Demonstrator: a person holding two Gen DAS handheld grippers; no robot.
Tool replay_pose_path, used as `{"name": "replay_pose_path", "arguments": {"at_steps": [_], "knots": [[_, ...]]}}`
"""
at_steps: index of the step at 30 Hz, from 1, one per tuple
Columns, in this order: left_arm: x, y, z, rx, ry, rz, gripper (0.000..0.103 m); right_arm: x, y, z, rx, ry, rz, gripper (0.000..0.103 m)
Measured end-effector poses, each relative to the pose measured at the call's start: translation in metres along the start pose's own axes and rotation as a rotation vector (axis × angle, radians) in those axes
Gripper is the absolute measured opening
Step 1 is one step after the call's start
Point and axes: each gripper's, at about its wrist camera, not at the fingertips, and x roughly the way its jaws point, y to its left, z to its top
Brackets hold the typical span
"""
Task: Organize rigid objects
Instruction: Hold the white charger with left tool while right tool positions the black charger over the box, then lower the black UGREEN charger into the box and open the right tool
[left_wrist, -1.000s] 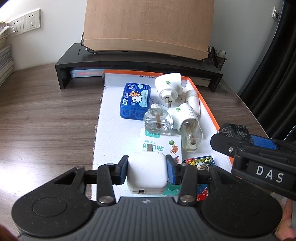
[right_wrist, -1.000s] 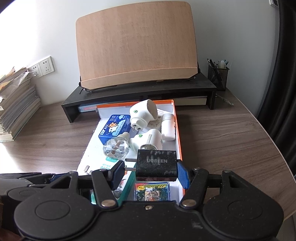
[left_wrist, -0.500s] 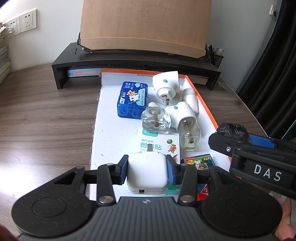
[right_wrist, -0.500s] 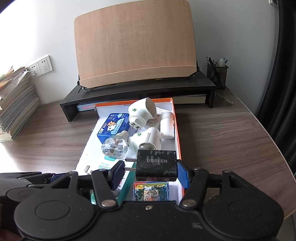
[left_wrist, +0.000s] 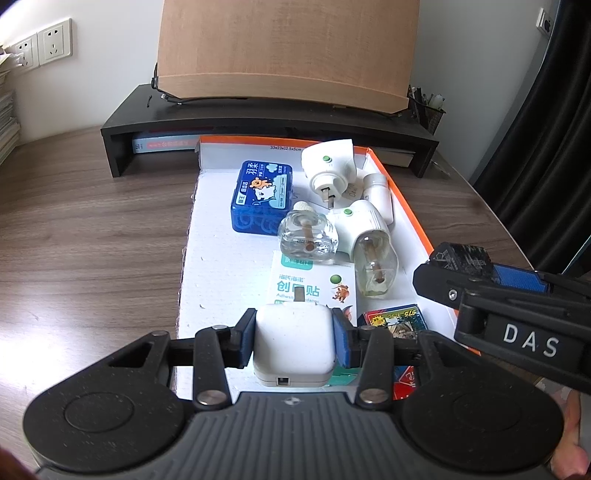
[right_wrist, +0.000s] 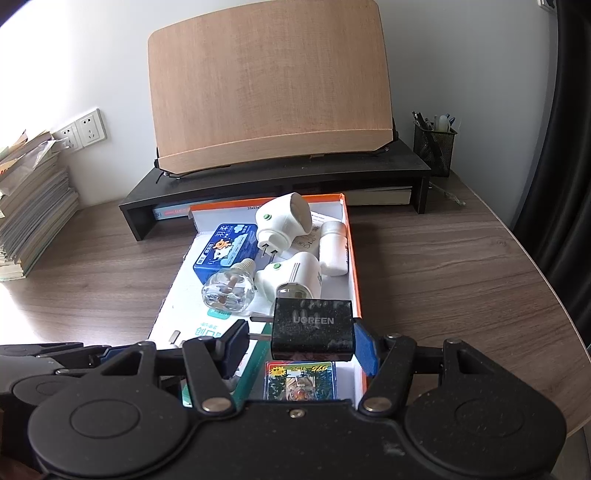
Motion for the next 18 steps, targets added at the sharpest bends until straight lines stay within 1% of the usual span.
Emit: {"name": "replay_pose_path", "arguments": {"at_steps": [18], "knots": [[0.0047,0.0025,0.0011,-0.009,0.006,0.0,0.042,0.0082,-0.0008,0.0011,0.002,0.016,-0.003,0.073]]}}
